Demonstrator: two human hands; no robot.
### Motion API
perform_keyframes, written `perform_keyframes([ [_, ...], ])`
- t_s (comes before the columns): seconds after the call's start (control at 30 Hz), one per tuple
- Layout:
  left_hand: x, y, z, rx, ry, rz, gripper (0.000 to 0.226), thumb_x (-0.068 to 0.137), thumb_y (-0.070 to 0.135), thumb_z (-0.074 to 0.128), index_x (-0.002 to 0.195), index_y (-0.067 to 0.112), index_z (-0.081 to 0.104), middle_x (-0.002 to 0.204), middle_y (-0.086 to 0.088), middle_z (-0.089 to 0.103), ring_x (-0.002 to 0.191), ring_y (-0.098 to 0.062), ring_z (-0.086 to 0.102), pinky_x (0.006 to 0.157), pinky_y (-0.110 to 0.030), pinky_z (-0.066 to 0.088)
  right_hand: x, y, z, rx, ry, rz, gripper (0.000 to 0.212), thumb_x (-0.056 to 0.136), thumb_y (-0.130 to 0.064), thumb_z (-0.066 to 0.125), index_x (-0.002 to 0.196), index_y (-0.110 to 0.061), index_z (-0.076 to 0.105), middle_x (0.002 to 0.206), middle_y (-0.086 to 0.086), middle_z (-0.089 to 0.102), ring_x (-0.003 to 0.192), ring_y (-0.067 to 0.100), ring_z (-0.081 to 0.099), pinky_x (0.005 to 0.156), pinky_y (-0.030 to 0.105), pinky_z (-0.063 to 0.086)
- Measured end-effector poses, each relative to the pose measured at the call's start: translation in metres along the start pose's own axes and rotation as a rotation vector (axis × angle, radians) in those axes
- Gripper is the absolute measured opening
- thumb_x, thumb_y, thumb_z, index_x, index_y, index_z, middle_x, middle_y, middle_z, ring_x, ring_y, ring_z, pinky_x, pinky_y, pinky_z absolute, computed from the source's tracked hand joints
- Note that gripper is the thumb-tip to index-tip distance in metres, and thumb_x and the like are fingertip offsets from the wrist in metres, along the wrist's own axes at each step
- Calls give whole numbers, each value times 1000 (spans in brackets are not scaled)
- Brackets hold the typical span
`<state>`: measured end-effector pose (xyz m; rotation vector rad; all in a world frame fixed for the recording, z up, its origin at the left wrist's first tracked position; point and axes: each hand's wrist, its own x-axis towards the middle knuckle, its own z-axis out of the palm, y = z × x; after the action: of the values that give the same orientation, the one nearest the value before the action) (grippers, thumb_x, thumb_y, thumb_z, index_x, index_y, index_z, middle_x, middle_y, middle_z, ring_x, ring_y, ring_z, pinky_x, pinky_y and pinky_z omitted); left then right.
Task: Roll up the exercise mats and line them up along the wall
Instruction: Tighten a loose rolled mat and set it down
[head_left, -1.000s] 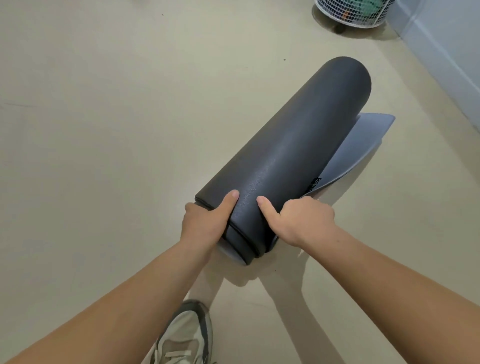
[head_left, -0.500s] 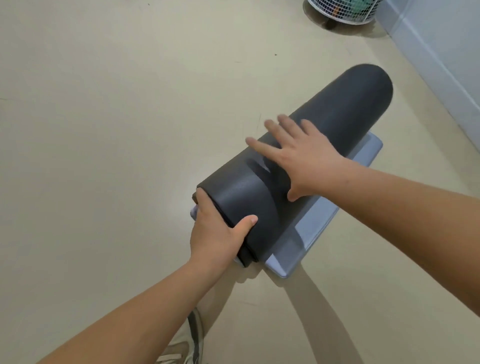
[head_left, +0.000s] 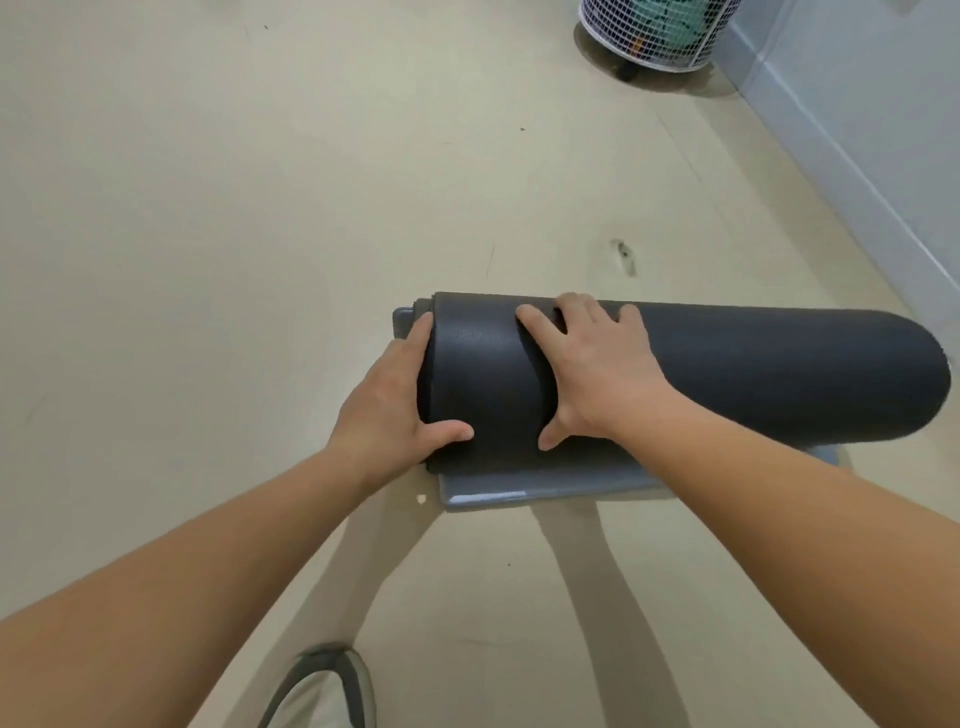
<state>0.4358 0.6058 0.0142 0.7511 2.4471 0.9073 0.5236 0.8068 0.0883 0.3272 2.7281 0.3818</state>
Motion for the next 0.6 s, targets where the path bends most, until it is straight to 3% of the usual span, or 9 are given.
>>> perform_keyframes([
  [0.13, 16, 13, -1, -43, 10, -111, 138, 66, 28, 95, 162, 45, -3, 137, 18, 48, 117, -15, 55, 98, -42, 56, -5, -14, 10, 44, 16, 143, 146, 49, -78, 88, 157, -31, 1, 153, 16, 26, 146, 36, 25, 104, 56, 36],
  [0.23, 22, 18, 9, -69, 12, -170, 109, 67, 13, 90, 147, 38, 22, 118, 13, 55, 106, -25, 64, 85, -47, 61, -10, -22, 16, 60, 9, 181, 145, 56, -80, 85, 158, -29, -4, 156, 19, 19, 150, 41, 18, 109, 61, 32],
  [0.43, 33, 10, 8, -34, 42, -56, 93, 74, 25, 92, 138, 41, 28, 116, 15, 58, 100, -22, 62, 82, -44, 57, 0, 16, 9, 21, -21, 68, 148, 53, -82, 82, 160, -32, -5, 152, 13, 26, 138, 35, 32, 105, 54, 40],
  [0.6, 66, 41, 29, -17, 22, 33, 90, 76, 21, 89, 139, 41, 28, 117, 10, 61, 102, -26, 62, 84, -50, 58, 9, 43, 12, 39, -89, 192, 170, 43, -77, 90, 157, -39, -30, 144, 13, 22, 134, 35, 31, 102, 56, 43],
])
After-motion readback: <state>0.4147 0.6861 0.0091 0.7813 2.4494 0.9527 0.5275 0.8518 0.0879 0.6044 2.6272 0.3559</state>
